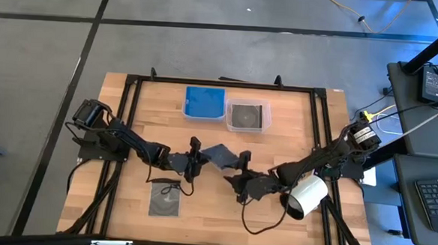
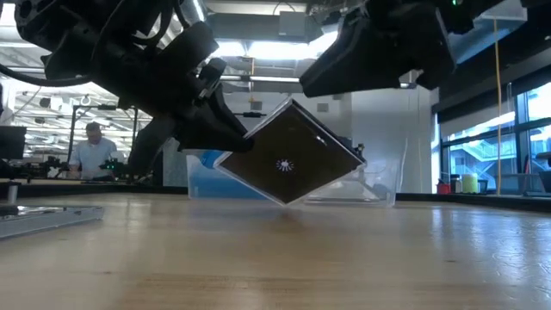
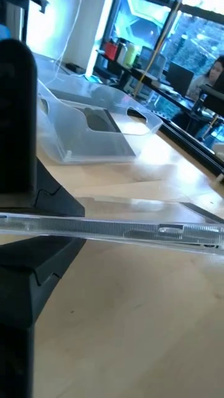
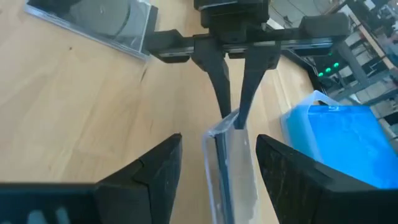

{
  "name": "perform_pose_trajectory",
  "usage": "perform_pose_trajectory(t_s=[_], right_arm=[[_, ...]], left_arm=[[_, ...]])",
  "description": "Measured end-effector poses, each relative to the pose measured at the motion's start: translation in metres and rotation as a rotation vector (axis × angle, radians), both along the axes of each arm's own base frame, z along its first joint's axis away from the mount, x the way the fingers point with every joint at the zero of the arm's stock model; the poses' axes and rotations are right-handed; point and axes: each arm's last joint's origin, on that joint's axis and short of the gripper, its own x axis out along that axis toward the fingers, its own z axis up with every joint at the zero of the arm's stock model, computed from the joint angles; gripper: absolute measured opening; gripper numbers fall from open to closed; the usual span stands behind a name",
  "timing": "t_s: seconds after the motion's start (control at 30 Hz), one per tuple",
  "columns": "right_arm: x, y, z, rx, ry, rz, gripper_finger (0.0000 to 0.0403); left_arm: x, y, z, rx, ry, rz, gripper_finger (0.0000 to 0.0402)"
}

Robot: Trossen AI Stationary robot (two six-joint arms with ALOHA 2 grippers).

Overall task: Pick & place jewel cases by type
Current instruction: Put the right black CD case into the transparent bin

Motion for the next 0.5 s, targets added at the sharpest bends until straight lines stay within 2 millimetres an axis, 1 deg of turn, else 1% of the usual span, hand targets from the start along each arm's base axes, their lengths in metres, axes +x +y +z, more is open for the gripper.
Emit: perform_pose_trajectory(t_s=[0.13,0.23,0.37,0.5], right_arm=[[0.003,-0.003,-0.005,0.013,0.011,-0.019,0.021],[0.007,-0.007,-0.01,0.038,0.021,-0.015,0.021],[0.009,-0.01,-0.009,0.053,0.01,-0.018,0.021],[0.014,-0.012,-0.008,0.065,-0.019,-0.004,0.021]], left_arm=[[0.0,0.0,0.0,-0.005,-0.004,-0.01,0.0045],[0.0,0.0,0.001,-0.016,-0.009,-0.004,0.004],[0.001,0.0,0.001,-0.032,-0.016,0.001,0.0038],[0.001,0.0,0.001,-0.036,-0.023,0.001,0.0045]])
